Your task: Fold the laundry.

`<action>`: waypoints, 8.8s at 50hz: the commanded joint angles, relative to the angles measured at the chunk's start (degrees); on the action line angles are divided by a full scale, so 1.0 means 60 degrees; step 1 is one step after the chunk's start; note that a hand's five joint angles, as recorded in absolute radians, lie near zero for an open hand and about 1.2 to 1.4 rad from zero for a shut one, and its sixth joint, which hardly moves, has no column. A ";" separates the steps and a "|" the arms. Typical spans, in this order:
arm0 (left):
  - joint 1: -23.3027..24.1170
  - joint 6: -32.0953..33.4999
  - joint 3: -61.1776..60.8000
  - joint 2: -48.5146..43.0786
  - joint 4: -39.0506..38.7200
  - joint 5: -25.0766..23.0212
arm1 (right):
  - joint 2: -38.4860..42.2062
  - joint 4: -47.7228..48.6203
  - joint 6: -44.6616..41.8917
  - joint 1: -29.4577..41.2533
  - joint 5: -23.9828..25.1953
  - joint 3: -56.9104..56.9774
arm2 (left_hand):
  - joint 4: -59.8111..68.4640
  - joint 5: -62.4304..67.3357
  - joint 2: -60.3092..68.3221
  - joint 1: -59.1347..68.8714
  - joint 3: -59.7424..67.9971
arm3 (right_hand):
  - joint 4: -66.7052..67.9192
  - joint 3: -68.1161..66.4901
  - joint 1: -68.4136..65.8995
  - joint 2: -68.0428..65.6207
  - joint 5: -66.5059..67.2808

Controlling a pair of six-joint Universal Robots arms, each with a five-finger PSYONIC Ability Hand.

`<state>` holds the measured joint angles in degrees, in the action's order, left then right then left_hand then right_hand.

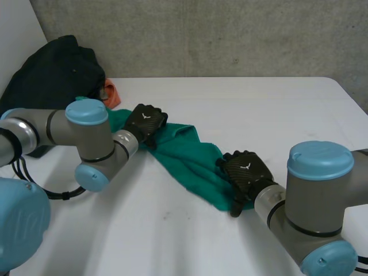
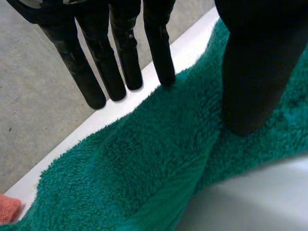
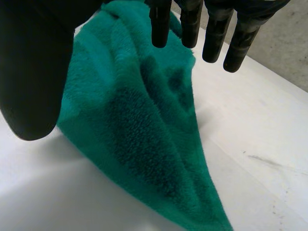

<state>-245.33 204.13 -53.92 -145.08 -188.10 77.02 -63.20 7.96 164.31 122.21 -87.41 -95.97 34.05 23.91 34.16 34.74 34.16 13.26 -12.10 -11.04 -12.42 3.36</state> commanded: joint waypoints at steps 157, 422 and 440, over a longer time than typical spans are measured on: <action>-0.0055 -0.0814 -0.6717 0.9282 -0.0480 0.0376 | 0.0396 -0.5356 0.0726 -0.3948 0.1693 0.1773 | 0.7658 0.7682 0.7640 0.7543 0.7640 | 0.7289 -0.7482 -0.7659 -0.7428 0.7273; -0.0963 0.1751 -0.0078 0.4930 -0.3513 0.2750 | -0.1303 0.2042 -0.3581 -0.4152 -0.0125 0.6651 | 0.7658 0.7682 0.7640 0.7543 0.7640 | 1.1123 -1.1317 -1.1494 -1.1263 1.1107; -0.1051 0.1574 -0.6159 0.4507 -0.4128 0.1123 | -0.0058 0.0490 -0.3683 -0.4225 0.0725 0.2491 | 0.7658 0.7682 0.7640 0.7543 0.7640 | 1.1123 -1.1317 -1.1494 -1.1263 1.1107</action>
<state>-251.89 212.79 -83.10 -114.12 -212.42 84.91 -65.75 14.38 142.56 97.28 -84.27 -75.23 68.90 55.92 68.58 65.96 68.33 67.99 -68.01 -56.56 -67.28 57.13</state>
